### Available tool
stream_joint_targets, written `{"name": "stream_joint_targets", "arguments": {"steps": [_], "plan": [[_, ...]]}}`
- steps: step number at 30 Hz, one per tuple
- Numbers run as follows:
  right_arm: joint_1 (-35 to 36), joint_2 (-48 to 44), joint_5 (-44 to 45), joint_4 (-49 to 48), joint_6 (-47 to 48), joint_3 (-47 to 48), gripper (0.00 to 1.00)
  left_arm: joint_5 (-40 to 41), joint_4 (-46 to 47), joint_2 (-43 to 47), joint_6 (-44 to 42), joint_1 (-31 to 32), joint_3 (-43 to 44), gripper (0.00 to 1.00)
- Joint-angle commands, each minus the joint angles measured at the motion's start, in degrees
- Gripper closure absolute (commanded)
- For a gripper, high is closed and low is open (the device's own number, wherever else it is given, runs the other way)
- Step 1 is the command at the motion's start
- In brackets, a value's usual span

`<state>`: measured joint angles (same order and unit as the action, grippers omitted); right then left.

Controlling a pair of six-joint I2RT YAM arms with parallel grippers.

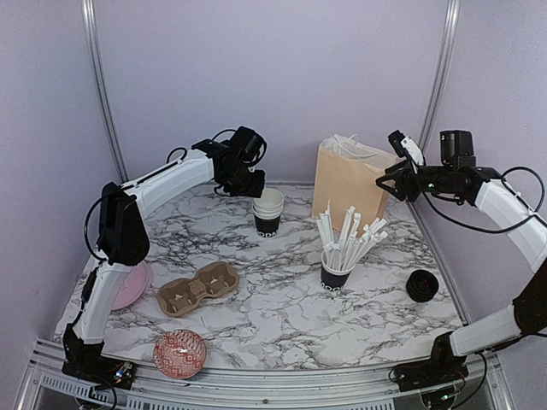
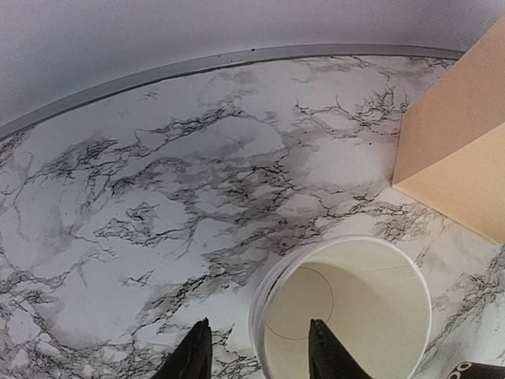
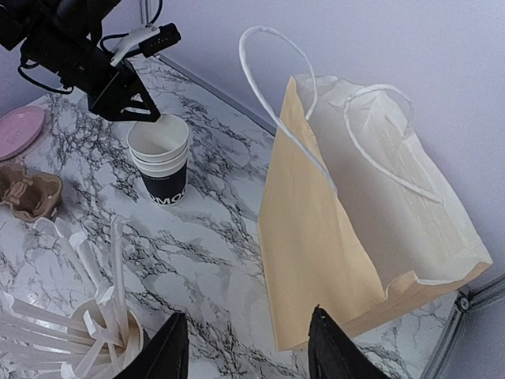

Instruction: Pack the takeout coffee

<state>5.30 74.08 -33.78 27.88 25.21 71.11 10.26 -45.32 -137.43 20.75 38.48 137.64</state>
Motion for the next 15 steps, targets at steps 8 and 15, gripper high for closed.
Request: {"name": "stream_joint_targets", "arguments": {"steps": [8, 15], "plan": [[0.19, -1.40, -2.16, -1.07, -0.25, -0.01, 0.50, -1.78, -0.56, -1.88, 0.89, -1.04, 1.97, 0.70], [0.24, -1.17, -2.26, -1.07, -0.08, -0.01, 0.50, -2.87, -0.47, -2.26, 0.67, -1.04, 1.91, 0.70]]}}
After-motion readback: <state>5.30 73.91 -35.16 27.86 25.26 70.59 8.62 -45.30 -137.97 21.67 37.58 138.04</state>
